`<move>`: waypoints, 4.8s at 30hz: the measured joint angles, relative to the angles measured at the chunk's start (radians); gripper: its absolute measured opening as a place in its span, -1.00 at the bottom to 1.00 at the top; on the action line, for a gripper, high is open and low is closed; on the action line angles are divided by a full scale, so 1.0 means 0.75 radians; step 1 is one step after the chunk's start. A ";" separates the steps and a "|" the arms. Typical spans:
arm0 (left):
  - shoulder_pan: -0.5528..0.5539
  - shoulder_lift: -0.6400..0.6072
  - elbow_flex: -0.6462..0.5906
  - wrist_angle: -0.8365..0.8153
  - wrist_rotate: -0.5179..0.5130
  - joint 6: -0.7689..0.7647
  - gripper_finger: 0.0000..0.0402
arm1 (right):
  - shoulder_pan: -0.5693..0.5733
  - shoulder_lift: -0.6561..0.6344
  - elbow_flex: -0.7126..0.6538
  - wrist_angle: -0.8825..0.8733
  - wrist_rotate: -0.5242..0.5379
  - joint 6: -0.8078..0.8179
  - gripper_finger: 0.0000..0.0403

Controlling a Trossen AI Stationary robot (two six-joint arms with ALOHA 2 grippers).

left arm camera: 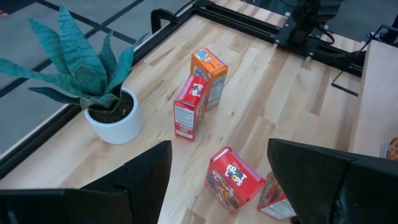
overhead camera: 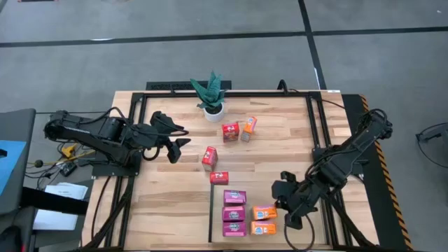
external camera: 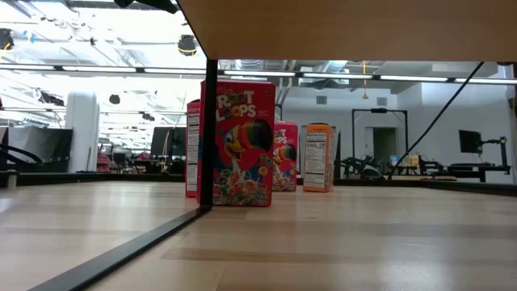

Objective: Stack cereal on shelf
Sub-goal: Put the orange cereal box on the shelf, then put the orange cereal box on the middle top shelf

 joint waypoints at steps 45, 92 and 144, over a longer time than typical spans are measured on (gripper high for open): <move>0.000 0.000 0.000 -0.059 -0.024 -0.053 0.27 | -0.057 -0.026 0.000 -0.043 -0.073 -0.284 -0.94; 0.000 0.000 0.000 -0.059 -0.046 -0.132 0.27 | -0.139 -0.021 0.000 0.155 -0.126 -0.568 -0.95; 0.000 0.000 0.000 -0.109 -0.052 -0.216 0.27 | -1.214 0.288 0.178 -0.391 -0.112 -2.177 0.58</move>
